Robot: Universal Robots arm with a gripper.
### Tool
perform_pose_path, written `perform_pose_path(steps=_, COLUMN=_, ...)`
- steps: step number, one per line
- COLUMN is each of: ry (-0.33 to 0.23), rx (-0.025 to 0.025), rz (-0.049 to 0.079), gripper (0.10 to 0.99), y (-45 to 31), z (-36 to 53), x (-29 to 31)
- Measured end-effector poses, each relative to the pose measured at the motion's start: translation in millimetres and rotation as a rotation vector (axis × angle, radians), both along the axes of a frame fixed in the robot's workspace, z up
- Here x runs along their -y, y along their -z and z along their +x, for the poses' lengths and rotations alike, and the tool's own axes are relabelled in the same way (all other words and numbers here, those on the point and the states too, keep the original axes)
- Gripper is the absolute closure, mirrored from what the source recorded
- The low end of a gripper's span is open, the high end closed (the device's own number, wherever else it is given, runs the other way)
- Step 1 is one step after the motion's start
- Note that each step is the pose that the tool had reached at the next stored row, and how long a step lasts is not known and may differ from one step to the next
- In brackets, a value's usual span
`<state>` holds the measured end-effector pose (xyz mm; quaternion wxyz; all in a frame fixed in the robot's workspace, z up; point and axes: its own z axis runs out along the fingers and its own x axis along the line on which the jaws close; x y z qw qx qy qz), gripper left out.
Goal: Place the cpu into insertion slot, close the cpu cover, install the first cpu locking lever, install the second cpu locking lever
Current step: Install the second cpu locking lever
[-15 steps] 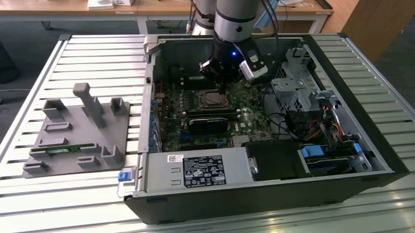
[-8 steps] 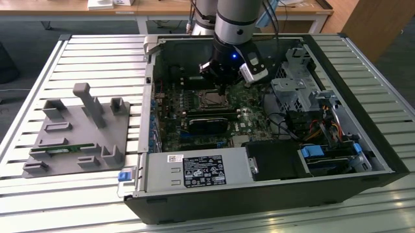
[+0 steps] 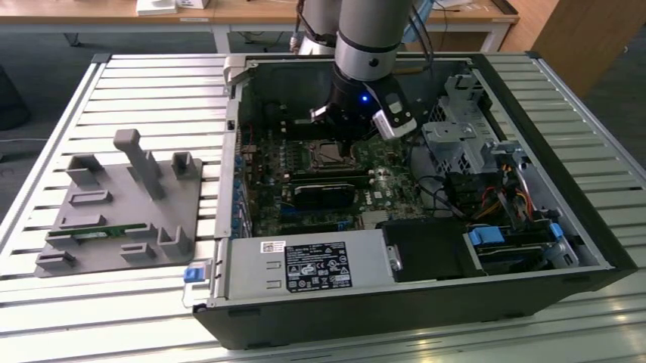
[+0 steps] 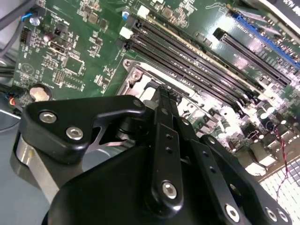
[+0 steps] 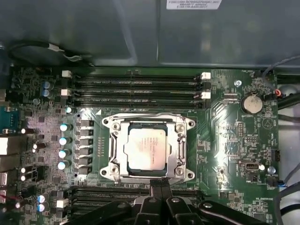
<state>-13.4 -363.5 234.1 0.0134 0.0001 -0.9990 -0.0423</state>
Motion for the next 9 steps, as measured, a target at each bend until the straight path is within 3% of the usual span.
perform_pose_path(steps=9, ry=-0.001, rx=-0.0032, rz=0.000, gripper=0.980, y=3.6, z=-3.6, x=8.8)
